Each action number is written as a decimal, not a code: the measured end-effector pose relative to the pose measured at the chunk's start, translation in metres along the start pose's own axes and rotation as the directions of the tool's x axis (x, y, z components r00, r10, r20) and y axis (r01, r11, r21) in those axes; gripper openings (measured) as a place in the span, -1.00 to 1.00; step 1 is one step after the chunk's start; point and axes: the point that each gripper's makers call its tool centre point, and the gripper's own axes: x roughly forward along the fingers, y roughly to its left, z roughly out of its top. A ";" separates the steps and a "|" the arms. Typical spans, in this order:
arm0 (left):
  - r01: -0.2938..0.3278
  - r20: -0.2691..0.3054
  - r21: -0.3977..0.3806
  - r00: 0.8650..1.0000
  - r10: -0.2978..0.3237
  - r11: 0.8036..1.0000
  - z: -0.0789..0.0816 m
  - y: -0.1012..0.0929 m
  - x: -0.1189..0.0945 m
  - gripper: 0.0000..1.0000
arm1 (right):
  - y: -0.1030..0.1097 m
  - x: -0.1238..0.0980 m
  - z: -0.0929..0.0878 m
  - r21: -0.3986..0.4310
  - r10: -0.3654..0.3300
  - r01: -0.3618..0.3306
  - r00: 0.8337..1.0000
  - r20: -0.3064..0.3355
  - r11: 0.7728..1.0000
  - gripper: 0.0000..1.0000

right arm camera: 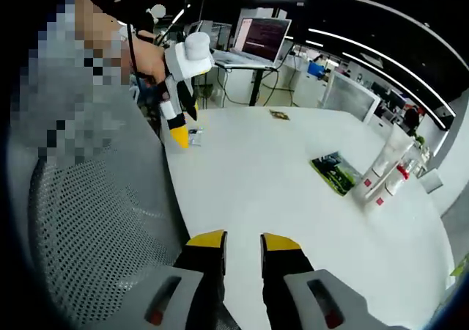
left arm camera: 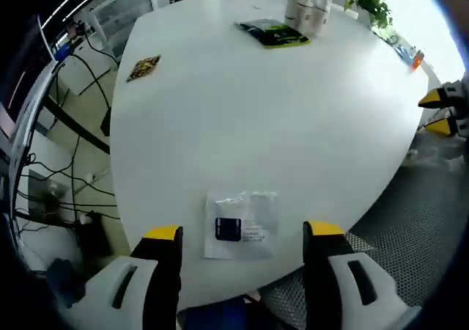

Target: Arrange the skincare products in the storage area until every visible bottle or jar stands upright without overlapping.

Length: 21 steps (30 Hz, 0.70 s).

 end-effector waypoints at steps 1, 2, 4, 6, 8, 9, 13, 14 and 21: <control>0.000 0.000 -0.006 1.000 0.000 1.000 -0.001 0.000 0.001 0.29 | 0.000 0.000 0.000 -0.001 0.002 -0.002 1.000 -0.001 1.000 -0.75; 0.034 0.024 -0.015 0.999 -0.033 0.999 0.001 -0.004 0.001 0.26 | 0.001 0.000 0.000 -0.002 0.003 -0.003 1.000 -0.002 1.000 -0.75; 0.013 0.038 -0.043 0.999 -0.011 0.999 0.003 0.004 0.001 0.24 | 0.001 0.001 -0.001 -0.003 0.005 -0.005 1.000 -0.005 1.000 -0.75; 0.034 0.049 -0.025 0.998 -0.033 0.999 0.005 0.000 0.001 0.17 | 0.002 0.001 -0.001 -0.004 0.009 -0.009 1.000 -0.008 1.000 -0.75; 0.028 0.054 -0.020 0.998 -0.026 0.999 0.004 0.003 0.000 0.06 | 0.003 0.001 -0.001 -0.006 0.013 -0.013 1.000 -0.010 1.000 -0.75; 0.038 0.064 -0.023 0.997 -0.037 0.999 0.005 0.001 -0.001 -0.10 | 0.004 0.002 -0.001 -0.007 0.015 -0.015 1.000 -0.010 1.000 -0.75; 0.032 0.092 -0.014 0.995 -0.030 0.999 0.007 -0.002 -0.005 -0.26 | 0.004 0.002 -0.002 -0.009 0.019 -0.019 1.000 -0.015 1.000 -0.75; 0.031 0.094 -0.016 0.995 -0.029 0.999 0.007 -0.002 -0.005 -0.26 | 0.004 0.002 -0.002 -0.009 0.019 -0.019 1.000 -0.016 1.000 -0.76; 0.026 0.067 0.015 0.997 -0.027 1.000 0.006 -0.010 -0.005 -0.27 | 0.009 0.003 -0.002 -0.010 0.046 -0.046 0.999 -0.022 0.999 -0.76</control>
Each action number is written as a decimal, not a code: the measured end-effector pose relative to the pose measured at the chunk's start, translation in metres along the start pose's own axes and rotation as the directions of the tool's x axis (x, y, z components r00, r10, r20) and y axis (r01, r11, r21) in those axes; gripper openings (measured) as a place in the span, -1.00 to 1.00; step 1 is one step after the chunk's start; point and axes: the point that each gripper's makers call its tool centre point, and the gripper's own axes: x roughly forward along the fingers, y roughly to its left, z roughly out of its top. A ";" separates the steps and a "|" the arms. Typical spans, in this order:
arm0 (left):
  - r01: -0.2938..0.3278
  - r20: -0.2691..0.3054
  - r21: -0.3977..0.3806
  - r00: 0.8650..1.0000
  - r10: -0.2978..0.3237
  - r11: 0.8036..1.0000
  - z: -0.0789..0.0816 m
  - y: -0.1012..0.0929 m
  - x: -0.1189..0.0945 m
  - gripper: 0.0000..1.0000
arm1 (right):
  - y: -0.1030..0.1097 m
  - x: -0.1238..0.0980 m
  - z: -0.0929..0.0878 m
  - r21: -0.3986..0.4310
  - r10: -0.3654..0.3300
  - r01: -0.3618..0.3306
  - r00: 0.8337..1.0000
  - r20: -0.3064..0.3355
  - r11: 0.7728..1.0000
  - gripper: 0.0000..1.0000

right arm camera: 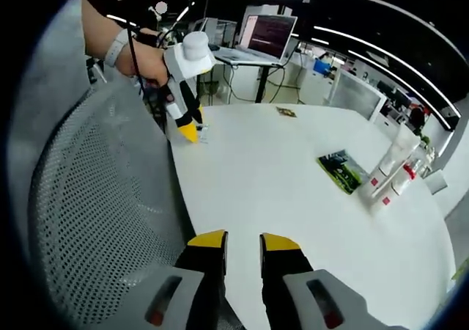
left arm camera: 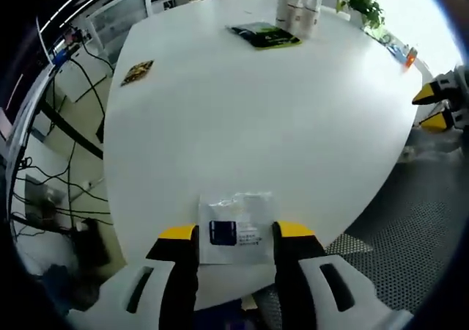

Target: Arrange the skincare products in the storage area until every visible bottle or jar stands upright without overlapping.

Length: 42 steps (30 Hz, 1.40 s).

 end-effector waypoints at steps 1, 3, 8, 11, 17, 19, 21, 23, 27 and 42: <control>0.003 0.001 0.009 1.000 -0.003 1.000 0.001 -0.002 0.000 -0.28 | 0.001 0.000 0.000 -0.001 0.006 -0.006 1.000 -0.001 1.000 -0.77; 0.000 0.008 0.029 1.000 0.000 1.000 0.001 -0.005 -0.001 -0.29 | 0.003 0.001 -0.001 -0.001 0.018 -0.018 1.000 -0.004 1.000 -0.78; -0.012 0.023 0.049 1.000 0.011 0.999 0.001 -0.005 0.000 -0.31 | 0.008 0.001 -0.003 0.014 0.050 -0.050 0.999 -0.012 0.999 -0.79; -0.012 0.026 0.051 1.000 0.011 0.999 0.001 -0.006 0.000 -0.32 | 0.013 0.001 -0.005 0.000 0.066 -0.066 0.998 -0.023 0.998 -0.79; -0.013 0.035 0.069 0.999 0.011 0.998 0.001 -0.007 0.001 -0.34 | 0.016 0.000 -0.007 -0.033 0.072 -0.074 0.997 -0.040 0.997 -0.80; -0.011 0.034 0.078 0.999 0.009 0.997 0.002 -0.008 0.001 -0.35 | 0.014 0.000 -0.007 -0.029 0.064 -0.065 0.997 -0.041 0.997 -0.80; -0.009 0.032 0.084 0.999 0.006 0.996 0.002 -0.008 0.001 -0.36 | 0.012 -0.001 -0.007 -0.022 0.056 -0.057 0.998 -0.041 0.998 -0.81; -0.003 0.032 0.082 0.999 0.001 0.997 0.002 -0.009 0.002 -0.39 | 0.009 -0.002 -0.007 -0.011 0.046 -0.047 0.998 -0.038 0.999 -0.81; 0.002 0.033 0.078 0.999 -0.004 0.997 0.002 -0.009 0.002 -0.39 | 0.008 -0.003 -0.008 -0.010 0.036 -0.037 0.999 -0.040 0.999 -0.82; 0.058 0.014 0.224 0.998 -0.063 0.973 0.002 -0.018 0.002 -1.00 | 0.005 -0.002 -0.011 0.009 0.027 -0.027 0.998 -0.050 1.000 -0.83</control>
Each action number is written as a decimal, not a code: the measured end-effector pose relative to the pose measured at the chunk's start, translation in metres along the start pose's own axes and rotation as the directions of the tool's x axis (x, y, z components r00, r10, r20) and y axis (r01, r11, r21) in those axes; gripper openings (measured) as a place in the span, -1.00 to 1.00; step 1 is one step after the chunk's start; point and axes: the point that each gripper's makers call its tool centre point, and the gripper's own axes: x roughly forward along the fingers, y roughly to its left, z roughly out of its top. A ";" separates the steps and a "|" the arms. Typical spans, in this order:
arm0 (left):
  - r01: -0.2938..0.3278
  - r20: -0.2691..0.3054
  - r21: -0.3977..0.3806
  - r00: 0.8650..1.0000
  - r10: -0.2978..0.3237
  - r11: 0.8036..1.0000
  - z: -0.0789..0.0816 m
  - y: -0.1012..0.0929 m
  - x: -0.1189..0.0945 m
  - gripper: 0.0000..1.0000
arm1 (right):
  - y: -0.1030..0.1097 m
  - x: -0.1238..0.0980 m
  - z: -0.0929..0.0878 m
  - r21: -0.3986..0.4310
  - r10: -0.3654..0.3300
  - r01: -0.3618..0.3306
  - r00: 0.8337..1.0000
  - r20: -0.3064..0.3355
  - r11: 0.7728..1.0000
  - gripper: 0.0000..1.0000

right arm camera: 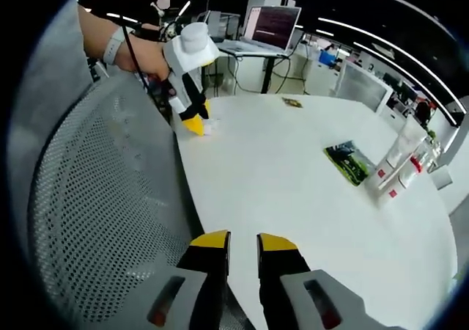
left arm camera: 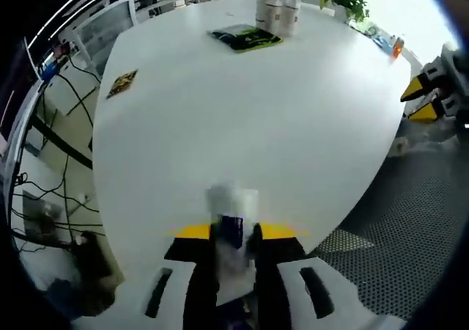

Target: Arrange the skincare products in the storage area until every visible bottle or jar stands upright without overlapping.

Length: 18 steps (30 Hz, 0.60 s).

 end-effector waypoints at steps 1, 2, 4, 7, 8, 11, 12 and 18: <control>-0.066 -0.024 -0.056 0.998 0.064 0.996 -0.001 0.004 -0.005 -1.00 | 0.000 0.000 0.000 -0.002 0.000 0.000 1.000 0.000 1.000 -0.83; -0.051 -0.038 -0.053 0.998 0.049 0.997 -0.003 0.004 -0.002 -1.00 | 0.000 0.000 0.000 0.002 0.001 -0.001 1.000 0.002 1.000 -0.83; -0.046 -0.032 -0.055 0.998 0.045 0.997 -0.005 0.008 -0.001 -1.00 | -0.001 0.000 0.000 0.003 -0.004 0.004 1.000 0.002 1.000 -0.83; 0.003 -0.009 -0.118 1.000 -0.004 0.993 -0.006 0.006 0.000 -1.00 | -0.001 0.000 0.001 0.003 -0.006 0.006 1.000 0.006 1.000 -0.83; 0.017 -0.002 -0.154 1.000 -0.017 0.988 -0.004 0.002 0.000 -1.00 | -0.001 0.000 0.001 0.004 -0.006 0.006 1.000 0.007 1.000 -0.83; 0.046 0.055 -0.221 0.998 -0.035 0.974 0.004 -0.003 -0.005 -1.00 | -0.003 0.000 0.001 0.005 -0.011 0.011 1.000 0.007 1.000 -0.83; 0.046 0.048 -0.215 0.998 -0.037 0.975 0.003 -0.003 -0.008 -1.00 | -0.003 0.000 0.001 0.010 -0.010 0.010 1.000 0.010 1.000 -0.83; 0.101 0.150 -0.251 0.987 -0.064 0.963 0.028 -0.014 -0.023 -1.00 | -0.001 0.000 0.003 0.005 -0.005 0.005 1.000 0.015 1.000 -0.82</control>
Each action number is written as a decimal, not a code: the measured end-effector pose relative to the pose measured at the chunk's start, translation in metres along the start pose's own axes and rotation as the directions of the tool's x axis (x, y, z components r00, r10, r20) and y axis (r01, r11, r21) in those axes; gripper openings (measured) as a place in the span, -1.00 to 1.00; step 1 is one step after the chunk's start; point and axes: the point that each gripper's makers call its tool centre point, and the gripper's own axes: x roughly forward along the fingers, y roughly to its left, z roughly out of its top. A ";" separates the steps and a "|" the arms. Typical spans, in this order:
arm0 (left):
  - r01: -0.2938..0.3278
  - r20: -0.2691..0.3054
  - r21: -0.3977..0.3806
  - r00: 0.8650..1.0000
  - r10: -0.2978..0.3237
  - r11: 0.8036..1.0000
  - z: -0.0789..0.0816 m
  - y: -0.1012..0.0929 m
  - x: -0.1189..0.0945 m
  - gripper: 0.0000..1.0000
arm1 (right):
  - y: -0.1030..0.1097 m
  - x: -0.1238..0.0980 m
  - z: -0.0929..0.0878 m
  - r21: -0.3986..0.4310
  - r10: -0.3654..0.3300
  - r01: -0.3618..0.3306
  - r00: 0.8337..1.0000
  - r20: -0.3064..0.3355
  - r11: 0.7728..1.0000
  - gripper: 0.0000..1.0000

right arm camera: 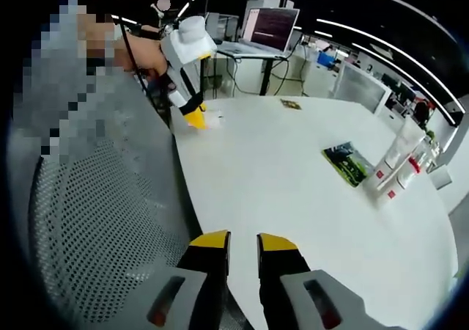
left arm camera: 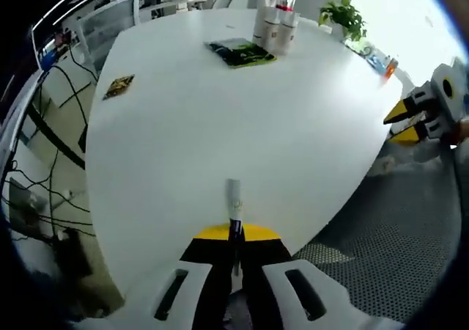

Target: Arrange the skincare products in the storage area until every visible bottle or jar stands upright without overlapping.

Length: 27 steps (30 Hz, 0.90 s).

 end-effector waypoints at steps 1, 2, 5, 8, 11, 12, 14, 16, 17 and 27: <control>0.003 0.010 0.000 1.000 -0.003 1.000 0.003 -0.003 -0.002 -1.00 | 0.000 0.000 0.000 0.000 0.001 -0.001 1.000 0.000 1.000 -0.82; 0.027 0.040 -0.002 0.999 -0.027 1.000 0.010 -0.011 -0.003 -1.00 | 0.001 0.000 0.000 0.000 0.003 -0.003 1.000 -0.001 1.000 -0.82; 0.056 0.081 -0.016 0.995 -0.055 0.998 0.020 -0.027 -0.008 -1.00 | 0.002 0.001 0.000 0.000 0.009 -0.009 1.000 0.000 1.000 -0.82; 0.096 0.136 0.013 0.986 -0.097 0.995 0.030 -0.050 -0.013 -1.00 | 0.003 0.000 0.000 0.005 0.013 -0.014 1.000 0.002 1.000 -0.82; 0.114 0.144 0.113 0.981 -0.130 0.987 0.029 -0.073 -0.014 -1.00 | 0.005 0.001 0.001 0.021 0.027 -0.027 1.000 0.007 0.999 -0.81; 0.101 0.147 0.159 0.981 -0.125 0.982 0.030 -0.078 -0.014 -1.00 | 0.005 0.001 0.002 0.026 0.031 -0.032 0.999 0.011 0.999 -0.80; 0.101 0.161 0.168 0.978 -0.129 0.981 0.033 -0.089 -0.015 -1.00 | 0.008 0.001 0.003 0.034 0.047 -0.047 0.999 0.020 0.998 -0.79; 0.114 0.205 0.192 0.967 -0.153 0.975 0.042 -0.101 -0.013 -1.00 | 0.011 0.001 0.004 0.037 0.059 -0.060 0.998 0.025 0.998 -0.79; 0.094 0.211 0.233 0.967 -0.144 0.968 0.044 -0.103 -0.011 -1.00 | 0.011 0.001 0.004 0.037 0.062 -0.063 0.998 0.025 0.997 -0.78; -0.030 0.201 0.401 0.978 -0.056 0.916 0.038 -0.098 0.000 -0.99 | 0.022 0.004 0.000 0.059 0.122 -0.122 0.992 0.003 0.991 -0.74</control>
